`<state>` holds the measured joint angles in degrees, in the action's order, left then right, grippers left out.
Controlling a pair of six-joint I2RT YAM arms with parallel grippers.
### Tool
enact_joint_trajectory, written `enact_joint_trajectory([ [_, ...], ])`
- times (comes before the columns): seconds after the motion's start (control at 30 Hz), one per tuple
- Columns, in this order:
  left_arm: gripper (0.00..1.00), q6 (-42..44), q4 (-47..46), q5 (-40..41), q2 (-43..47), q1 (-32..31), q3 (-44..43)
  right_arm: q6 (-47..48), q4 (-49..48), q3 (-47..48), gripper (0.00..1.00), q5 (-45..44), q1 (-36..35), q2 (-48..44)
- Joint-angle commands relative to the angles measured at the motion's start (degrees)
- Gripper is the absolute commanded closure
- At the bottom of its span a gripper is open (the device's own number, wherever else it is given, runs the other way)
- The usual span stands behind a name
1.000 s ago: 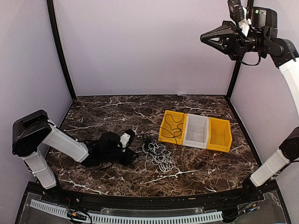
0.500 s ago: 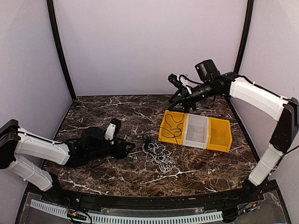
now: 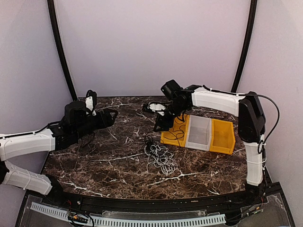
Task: Untangle the cables
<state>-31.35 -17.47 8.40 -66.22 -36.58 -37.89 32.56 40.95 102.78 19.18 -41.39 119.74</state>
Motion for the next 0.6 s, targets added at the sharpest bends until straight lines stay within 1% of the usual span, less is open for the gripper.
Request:
enact_joint_trajectory([
  [0.0,0.26,-1.83,4.17,-6.12,-1.42,-0.06,-1.78,1.14,3.93,6.52,0.40,-4.93,-1.85,4.85],
  [0.13,0.30,-1.49,3.13,-10.35,-2.48,0.01,-1.15,0.52,5.67,10.11,0.45,-5.91,-2.46,8.19],
  [0.3,0.30,-1.58,0.65,-12.55,-2.48,0.02,1.10,0.20,7.08,12.17,0.47,-7.15,-3.04,10.05],
  [0.33,0.30,-1.60,0.30,-12.72,-2.48,0.02,1.49,0.16,7.43,12.44,0.49,-7.37,-3.23,10.33],
  [0.37,0.30,-1.56,0.23,-12.95,-2.46,0.02,1.63,0.24,7.78,12.64,0.56,-7.20,-3.29,10.60],
  [0.5,0.30,-1.20,-1.07,-13.89,-2.79,0.02,2.90,-0.20,9.75,14.44,0.94,-5.24,-3.65,10.61],
  [0.53,0.30,-1.10,-1.73,-14.09,-3.07,0.02,3.37,-0.52,10.61,15.25,1.00,-4.32,-3.83,10.05],
  [0.57,0.30,-0.82,-2.10,-14.66,-3.19,0.04,3.62,-0.87,11.32,15.92,1.00,-3.28,-4.06,9.17],
])
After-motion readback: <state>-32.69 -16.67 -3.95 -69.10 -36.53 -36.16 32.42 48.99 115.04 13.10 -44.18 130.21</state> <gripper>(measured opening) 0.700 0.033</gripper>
